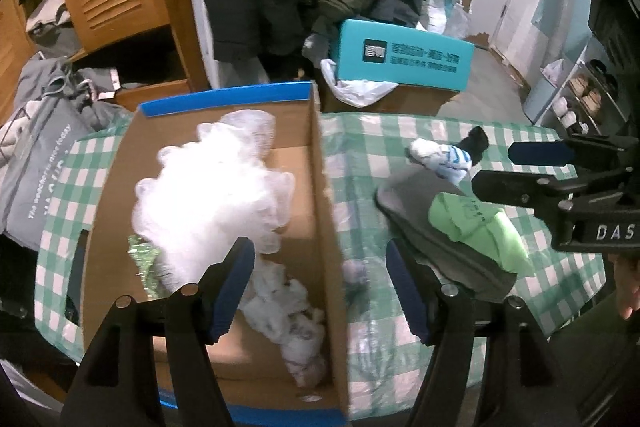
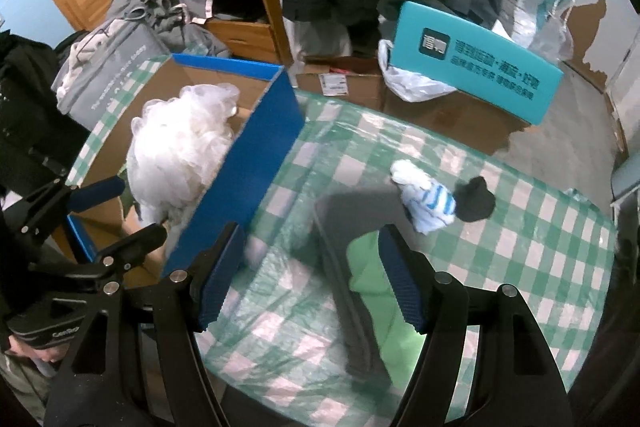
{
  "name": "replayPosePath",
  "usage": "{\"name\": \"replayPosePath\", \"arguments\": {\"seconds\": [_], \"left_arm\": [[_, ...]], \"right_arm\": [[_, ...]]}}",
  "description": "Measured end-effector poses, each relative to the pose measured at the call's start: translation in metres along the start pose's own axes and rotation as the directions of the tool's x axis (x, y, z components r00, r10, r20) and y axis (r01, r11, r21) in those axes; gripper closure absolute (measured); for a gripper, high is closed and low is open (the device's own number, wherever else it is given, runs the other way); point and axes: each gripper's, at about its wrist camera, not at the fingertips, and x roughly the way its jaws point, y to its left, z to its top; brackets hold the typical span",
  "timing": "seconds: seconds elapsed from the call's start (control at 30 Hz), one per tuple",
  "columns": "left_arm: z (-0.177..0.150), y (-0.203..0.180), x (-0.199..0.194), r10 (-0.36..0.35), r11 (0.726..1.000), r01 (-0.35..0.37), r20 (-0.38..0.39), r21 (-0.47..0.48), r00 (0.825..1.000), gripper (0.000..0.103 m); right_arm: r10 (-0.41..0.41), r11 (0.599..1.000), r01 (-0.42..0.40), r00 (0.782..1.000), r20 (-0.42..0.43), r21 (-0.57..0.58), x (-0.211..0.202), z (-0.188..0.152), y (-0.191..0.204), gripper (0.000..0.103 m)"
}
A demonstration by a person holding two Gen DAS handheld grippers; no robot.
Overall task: Organize soft objects
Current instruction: 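Grasp the light green printed cloth with the right tool while the left tool moves to the grey pad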
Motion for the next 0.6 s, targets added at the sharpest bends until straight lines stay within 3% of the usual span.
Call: {"name": "replayPosePath", "arguments": {"seconds": [0.6], "left_arm": [[0.003, -0.060, 0.045, -0.025, 0.997, 0.033, -0.111, 0.072, 0.994, 0.033]], "right_arm": [[-0.044, 0.997, 0.048, 0.996, -0.076, 0.059, 0.021, -0.036, -0.065, 0.032]]}}
